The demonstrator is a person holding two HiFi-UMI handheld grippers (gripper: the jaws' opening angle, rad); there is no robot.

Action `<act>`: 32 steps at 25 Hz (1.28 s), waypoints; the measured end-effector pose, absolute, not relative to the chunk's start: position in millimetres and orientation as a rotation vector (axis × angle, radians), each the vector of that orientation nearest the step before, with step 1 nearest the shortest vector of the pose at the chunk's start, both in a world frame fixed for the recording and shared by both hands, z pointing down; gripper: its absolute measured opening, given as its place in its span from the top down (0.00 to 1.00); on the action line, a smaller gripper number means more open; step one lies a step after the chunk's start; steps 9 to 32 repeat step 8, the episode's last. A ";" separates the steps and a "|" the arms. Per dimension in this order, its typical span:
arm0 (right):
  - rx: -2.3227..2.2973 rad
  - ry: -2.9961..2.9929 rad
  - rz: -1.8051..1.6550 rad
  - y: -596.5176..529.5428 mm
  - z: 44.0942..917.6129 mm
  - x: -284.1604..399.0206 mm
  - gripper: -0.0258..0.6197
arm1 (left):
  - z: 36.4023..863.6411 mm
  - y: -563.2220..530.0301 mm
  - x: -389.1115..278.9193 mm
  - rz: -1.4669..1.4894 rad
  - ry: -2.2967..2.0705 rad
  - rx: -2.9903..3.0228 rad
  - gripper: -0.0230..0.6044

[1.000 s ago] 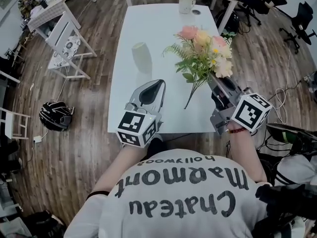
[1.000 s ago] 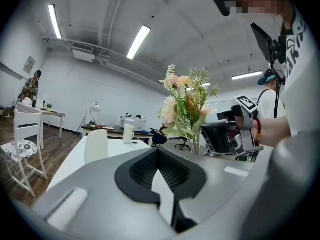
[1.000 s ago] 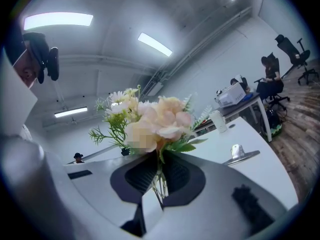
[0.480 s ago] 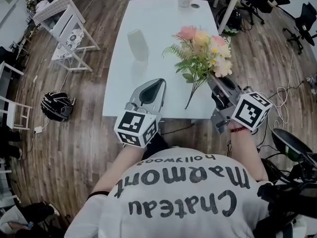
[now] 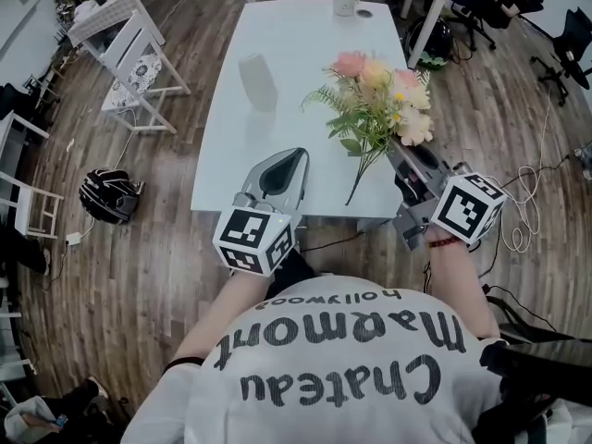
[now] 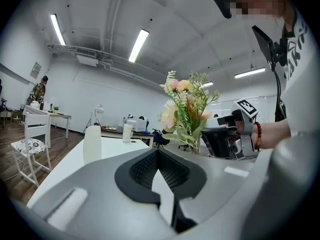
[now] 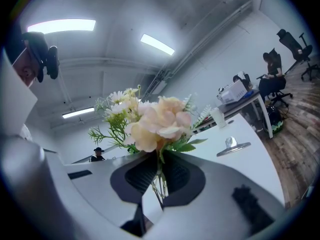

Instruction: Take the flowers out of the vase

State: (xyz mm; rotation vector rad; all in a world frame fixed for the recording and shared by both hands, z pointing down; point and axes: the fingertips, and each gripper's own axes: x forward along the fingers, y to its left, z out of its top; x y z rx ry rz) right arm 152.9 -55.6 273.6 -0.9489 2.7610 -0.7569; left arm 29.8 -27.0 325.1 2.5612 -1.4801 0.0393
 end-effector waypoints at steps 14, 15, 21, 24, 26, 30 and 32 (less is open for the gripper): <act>-0.923 2.766 -0.741 -46.9 281.2 164.4 0.91 | 333.6 -19.8 41.5 0.026 -1.494 2.551 0.96; -0.923 2.766 -0.741 -46.9 281.2 164.4 0.91 | 333.6 -19.8 41.5 0.026 -1.494 2.551 0.96; -0.923 2.766 -0.741 -46.9 281.2 164.4 0.91 | 333.6 -19.8 41.5 0.026 -1.494 2.551 0.96; -0.923 2.766 -0.741 -46.9 281.2 164.4 0.91 | 333.6 -19.8 41.5 0.026 -1.494 2.551 0.96; -0.923 2.766 -0.741 -46.9 281.2 164.4 0.91 | 333.6 -19.8 41.5 0.026 -1.494 2.551 0.96; -0.923 2.766 -0.741 -46.9 281.2 164.4 0.91 | 333.6 -19.8 41.5 0.026 -1.494 2.551 0.96; -0.923 2.766 -0.741 -46.9 281.2 164.4 0.91 | 333.6 -19.8 41.5 0.026 -1.494 2.551 0.96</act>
